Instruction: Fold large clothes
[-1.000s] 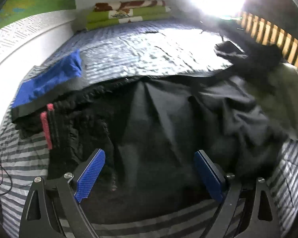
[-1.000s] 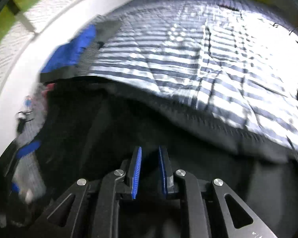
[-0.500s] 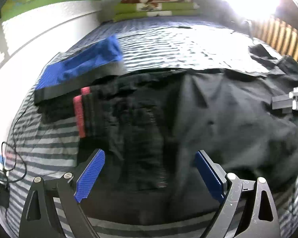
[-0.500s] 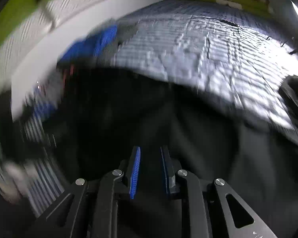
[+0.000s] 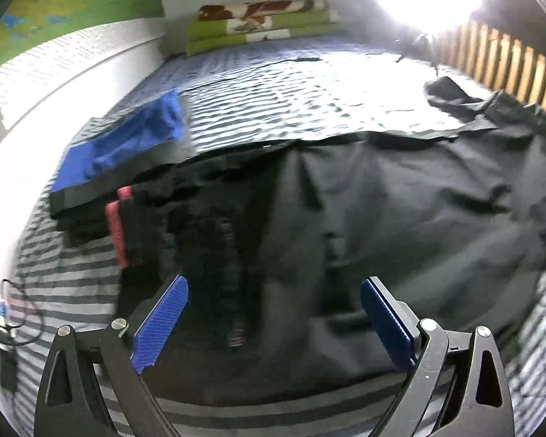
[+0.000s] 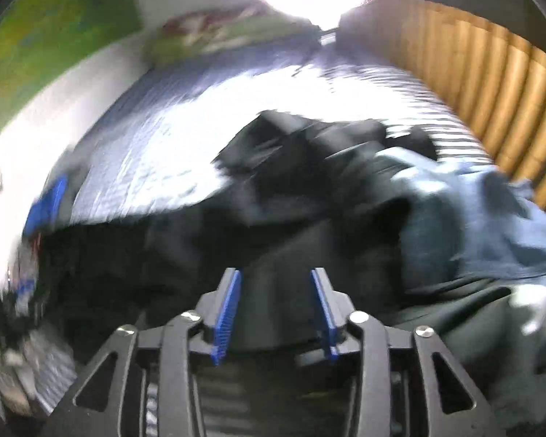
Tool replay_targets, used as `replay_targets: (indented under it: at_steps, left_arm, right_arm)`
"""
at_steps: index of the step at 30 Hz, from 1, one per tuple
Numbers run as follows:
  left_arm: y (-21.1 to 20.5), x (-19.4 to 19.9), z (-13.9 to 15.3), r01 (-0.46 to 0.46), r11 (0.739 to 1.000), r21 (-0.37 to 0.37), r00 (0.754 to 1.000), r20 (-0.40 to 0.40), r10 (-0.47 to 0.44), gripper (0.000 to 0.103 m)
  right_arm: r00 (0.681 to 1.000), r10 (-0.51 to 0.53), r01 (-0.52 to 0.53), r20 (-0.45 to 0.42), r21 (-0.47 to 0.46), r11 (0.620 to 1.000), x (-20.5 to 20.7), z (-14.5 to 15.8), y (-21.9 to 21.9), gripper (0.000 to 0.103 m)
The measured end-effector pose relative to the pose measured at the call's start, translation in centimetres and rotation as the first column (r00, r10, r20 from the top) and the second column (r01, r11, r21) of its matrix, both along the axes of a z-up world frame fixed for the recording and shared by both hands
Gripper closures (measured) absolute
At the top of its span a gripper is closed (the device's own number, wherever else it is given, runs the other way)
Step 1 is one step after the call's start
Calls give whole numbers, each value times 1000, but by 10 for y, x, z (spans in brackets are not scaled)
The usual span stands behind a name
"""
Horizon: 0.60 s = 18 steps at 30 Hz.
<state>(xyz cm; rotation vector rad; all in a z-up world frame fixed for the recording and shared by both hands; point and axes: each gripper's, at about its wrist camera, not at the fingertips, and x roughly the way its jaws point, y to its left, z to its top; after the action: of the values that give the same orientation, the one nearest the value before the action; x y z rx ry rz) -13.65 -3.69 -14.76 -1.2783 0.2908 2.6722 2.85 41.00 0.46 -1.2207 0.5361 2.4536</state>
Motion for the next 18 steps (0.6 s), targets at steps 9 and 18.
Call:
replay_targets:
  at_steps: [9,18]
  left_arm:
    - [18,-10,-17,31,999,29,998,49,-33,5]
    - [15,-17,-27,22,999,25,997,70,-24,5]
  right_arm:
    - [993,-116,116,19,-281,953,8,-37,63,50]
    - [996,-52,17,-76,-408,913,12,-25,42,59]
